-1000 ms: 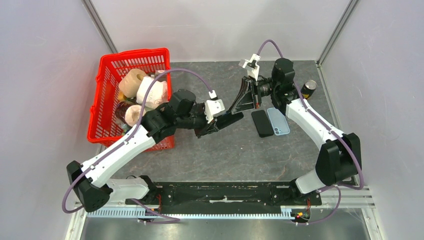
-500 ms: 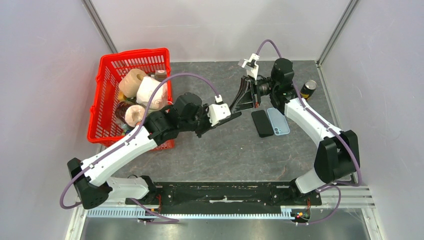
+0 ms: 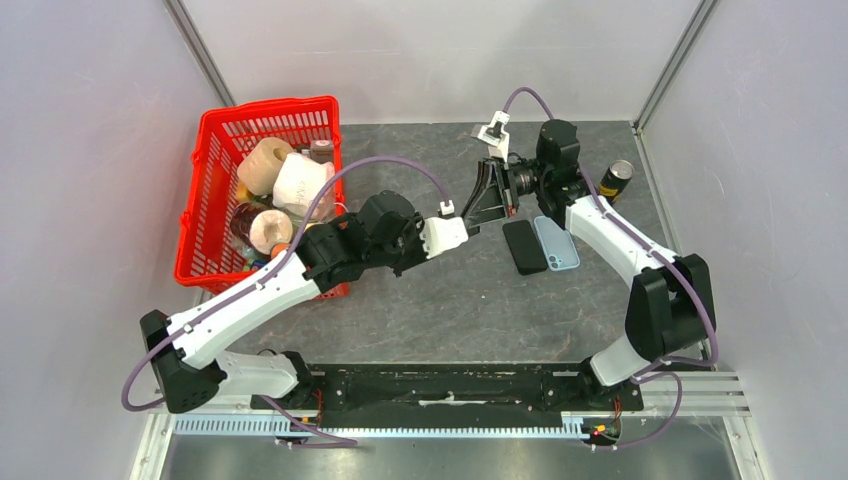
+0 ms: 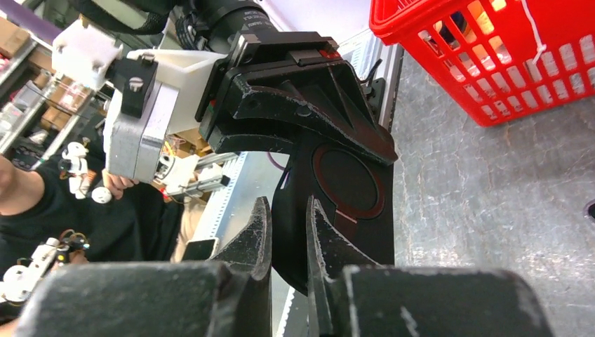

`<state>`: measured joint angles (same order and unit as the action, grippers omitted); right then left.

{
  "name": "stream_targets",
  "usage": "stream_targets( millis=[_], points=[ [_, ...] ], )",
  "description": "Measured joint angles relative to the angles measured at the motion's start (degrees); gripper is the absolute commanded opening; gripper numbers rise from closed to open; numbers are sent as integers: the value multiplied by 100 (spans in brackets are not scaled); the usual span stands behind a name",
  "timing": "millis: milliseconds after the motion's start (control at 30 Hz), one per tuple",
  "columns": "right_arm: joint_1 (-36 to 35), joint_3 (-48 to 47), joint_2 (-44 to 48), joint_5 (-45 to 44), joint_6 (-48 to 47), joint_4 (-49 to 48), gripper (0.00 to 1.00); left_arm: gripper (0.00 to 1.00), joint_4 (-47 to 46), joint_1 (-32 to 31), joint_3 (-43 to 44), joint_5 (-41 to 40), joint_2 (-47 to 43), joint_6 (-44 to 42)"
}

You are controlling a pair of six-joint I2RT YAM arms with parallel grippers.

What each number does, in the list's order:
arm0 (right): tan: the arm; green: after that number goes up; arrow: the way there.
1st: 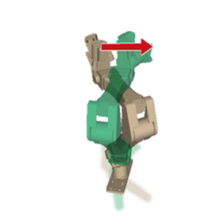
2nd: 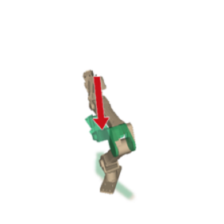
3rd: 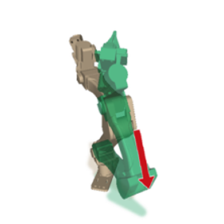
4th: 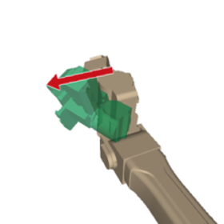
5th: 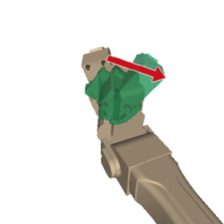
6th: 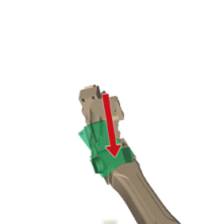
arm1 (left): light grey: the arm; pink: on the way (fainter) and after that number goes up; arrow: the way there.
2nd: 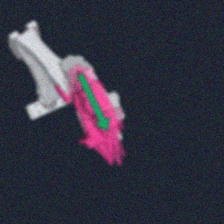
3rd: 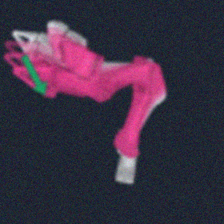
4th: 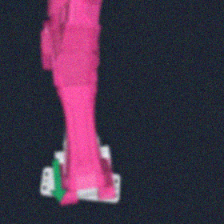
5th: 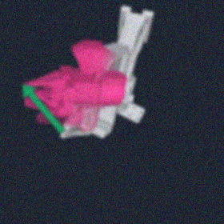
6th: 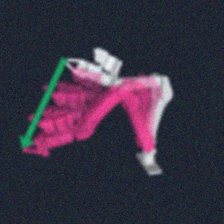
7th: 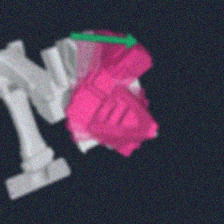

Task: Take the phone out of the phone case
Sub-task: Remove the phone case from the phone.

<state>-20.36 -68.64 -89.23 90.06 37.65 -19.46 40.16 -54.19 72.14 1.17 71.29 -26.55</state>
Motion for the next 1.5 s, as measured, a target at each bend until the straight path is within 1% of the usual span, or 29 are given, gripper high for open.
stream_targets(
  millis=[100,233,500,533,567,633,667,700,733,833,867,967,1033,1067,1267,1400,1500],
  points=[
    [0,0,-76,0,87,140,0,2,63,-59,13,-199,33,-153],
    [-4,7,-199,2,378,446,0,2,144,-227,13,-391,109,-575],
    [-15,7,-278,0,522,638,0,2,188,-258,2,-546,107,-835],
    [-13,7,-278,-2,518,658,8,2,179,-258,-13,-542,98,-839],
    [-7,7,-278,-2,501,710,19,2,168,-258,-28,-529,87,-839],
    [13,-28,-275,-4,328,970,29,2,122,-258,-76,-498,66,-837],
    [24,-83,-271,-4,146,1246,42,2,81,-249,-107,-472,57,-837],
    [52,-205,-264,-7,-168,1744,47,2,37,-232,-131,-444,55,-835],
    [74,-363,-254,-111,-516,2341,50,2,-9,-192,-157,-389,55,-833],
    [96,-1121,-240,-1001,-1945,4135,57,2,-94,-98,-260,308,55,-903],
    [111,-1366,-205,-1226,-2350,4607,63,2,-96,-72,-291,511,50,-903],
    [136,-1744,96,-1838,-3259,5595,81,2,-94,184,-400,1045,-22,-890],
    [140,-1770,363,-2116,-3578,5967,93,2,-83,446,-448,1311,-118,-859],
    [138,-1770,509,-2251,-3731,6144,97,2,-85,605,-470,1462,-181,-824],
    [138,-1773,1259,-2909,-4374,6747,97,2,-90,1672,-503,2601,-516,-435],
    [136,-1777,1493,-3123,-4802,7027,97,2,-142,2267,-503,3541,-621,-22],
    [98,-1777,1582,-3230,-5191,7285,96,2,-219,2583,-503,4273,-621,315]
  ],
)
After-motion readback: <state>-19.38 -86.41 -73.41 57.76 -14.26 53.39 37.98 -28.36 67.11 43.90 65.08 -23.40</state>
